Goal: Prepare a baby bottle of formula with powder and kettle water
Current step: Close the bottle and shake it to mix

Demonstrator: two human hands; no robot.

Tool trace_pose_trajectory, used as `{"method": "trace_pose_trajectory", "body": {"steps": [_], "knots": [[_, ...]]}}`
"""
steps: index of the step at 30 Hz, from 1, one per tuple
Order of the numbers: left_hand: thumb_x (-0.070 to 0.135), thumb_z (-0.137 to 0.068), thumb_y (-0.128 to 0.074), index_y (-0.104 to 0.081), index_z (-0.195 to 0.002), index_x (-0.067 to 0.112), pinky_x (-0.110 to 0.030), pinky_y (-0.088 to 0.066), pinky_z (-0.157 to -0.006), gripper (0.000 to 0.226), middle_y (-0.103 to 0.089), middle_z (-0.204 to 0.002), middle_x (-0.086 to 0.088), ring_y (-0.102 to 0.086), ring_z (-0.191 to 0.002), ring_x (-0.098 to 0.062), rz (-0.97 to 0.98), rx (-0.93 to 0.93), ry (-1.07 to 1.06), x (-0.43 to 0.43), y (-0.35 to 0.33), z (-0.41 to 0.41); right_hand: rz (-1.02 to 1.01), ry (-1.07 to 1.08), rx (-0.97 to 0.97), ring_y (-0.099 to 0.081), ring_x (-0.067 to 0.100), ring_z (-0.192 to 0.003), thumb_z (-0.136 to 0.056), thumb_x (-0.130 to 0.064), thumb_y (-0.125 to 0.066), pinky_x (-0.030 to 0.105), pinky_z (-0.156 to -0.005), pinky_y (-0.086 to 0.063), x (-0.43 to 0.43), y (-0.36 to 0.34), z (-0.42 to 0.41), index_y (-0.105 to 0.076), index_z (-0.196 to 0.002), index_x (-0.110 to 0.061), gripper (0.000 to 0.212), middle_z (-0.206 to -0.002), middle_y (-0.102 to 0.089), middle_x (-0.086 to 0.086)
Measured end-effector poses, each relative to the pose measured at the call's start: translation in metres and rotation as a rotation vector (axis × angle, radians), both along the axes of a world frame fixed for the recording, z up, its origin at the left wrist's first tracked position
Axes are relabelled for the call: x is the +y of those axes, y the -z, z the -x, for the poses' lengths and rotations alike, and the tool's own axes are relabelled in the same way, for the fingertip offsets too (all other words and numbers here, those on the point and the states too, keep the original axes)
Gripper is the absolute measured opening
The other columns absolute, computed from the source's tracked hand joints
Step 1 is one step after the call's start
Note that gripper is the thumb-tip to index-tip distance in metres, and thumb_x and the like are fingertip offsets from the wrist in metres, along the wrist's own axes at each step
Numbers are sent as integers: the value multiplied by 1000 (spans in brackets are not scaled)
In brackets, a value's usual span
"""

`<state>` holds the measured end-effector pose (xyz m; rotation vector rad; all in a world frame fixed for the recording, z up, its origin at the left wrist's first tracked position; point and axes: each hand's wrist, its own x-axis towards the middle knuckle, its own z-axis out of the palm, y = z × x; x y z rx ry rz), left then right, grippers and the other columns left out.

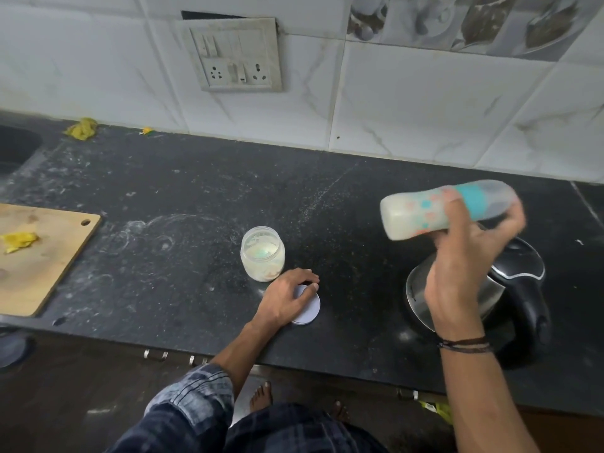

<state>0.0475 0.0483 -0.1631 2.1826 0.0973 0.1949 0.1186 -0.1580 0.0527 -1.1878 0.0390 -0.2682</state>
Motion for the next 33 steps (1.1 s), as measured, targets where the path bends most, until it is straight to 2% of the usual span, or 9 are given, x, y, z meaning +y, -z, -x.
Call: {"method": "trace_pose_trajectory", "body": {"steps": [5,8,12,17,20,24,28,30,33], "knots": [[32,-94,-57,-73,-104,23,-29,-46,-100,21,-70,-112,15,-57,-119,2,-4,-12,4,0,1,0,89,-108,44,-72,17,-101,-91,-7,-75,39,-83,-60,-5,-2,-9,-35,-140,-20,65,-124,-65,11],[33,-94,-57,-73,-105,23,-29,-46,-100,22,-70,-114,15,-56,-119,2,-13,-13,-1,0,1,0,-35,30,12,-72,16,-101,-94,-10,-72,37,-79,-60,-6,-6,-11,-31,-141,-18,64,-122,-65,7],[37,-94,-56,-73,-106,25,-30,-46,-101,23,-70,-115,17,-55,-120,3,-21,-6,-3,1,3,0,134,-125,52,-73,18,-100,-91,-9,-76,35,-75,-60,0,3,-9,-36,-137,-23,63,-131,-63,20],[34,-94,-57,-73,-106,24,-28,-45,-100,22,-70,-115,15,-56,-120,2,-22,-9,-1,0,1,0,-34,47,47,-73,13,-100,-94,-11,-72,36,-77,-59,1,0,-9,-33,-138,-18,59,-121,-64,4],[35,-94,-57,-73,-106,24,-29,-45,-101,23,-70,-116,15,-56,-120,1,-23,-13,0,2,3,1,100,-119,75,-73,13,-94,-92,-6,-74,33,-75,-60,3,1,-9,-38,-138,-19,60,-110,-70,1],[33,-94,-58,-73,-106,22,-27,-45,-100,22,-70,-116,13,-57,-119,0,-25,-18,-2,0,0,0,-68,60,31,-72,14,-101,-94,-10,-71,36,-79,-59,0,-6,-9,-30,-144,-14,65,-121,-63,5],[31,-96,-59,-73,-107,22,-26,-44,-100,20,-70,-116,12,-56,-119,1,-28,-16,9,1,0,1,83,-120,55,-73,14,-98,-92,-8,-74,34,-75,-60,-2,-5,-12,-35,-140,-18,62,-118,-66,8],[32,-95,-59,-73,-107,22,-25,-44,-100,21,-70,-117,12,-56,-120,1,-31,-13,17,1,-1,1,28,-92,34,-71,17,-102,-92,-7,-74,34,-79,-60,-5,-8,-10,-35,-139,-19,63,-124,-65,13],[33,-94,-58,-74,-106,22,-26,-45,-99,23,-70,-115,14,-56,-119,1,-27,-16,-4,0,-1,0,-70,-9,12,-71,17,-108,-97,-12,-70,36,-80,-61,-5,-13,-10,-28,-143,-16,62,-120,-64,3]]}}
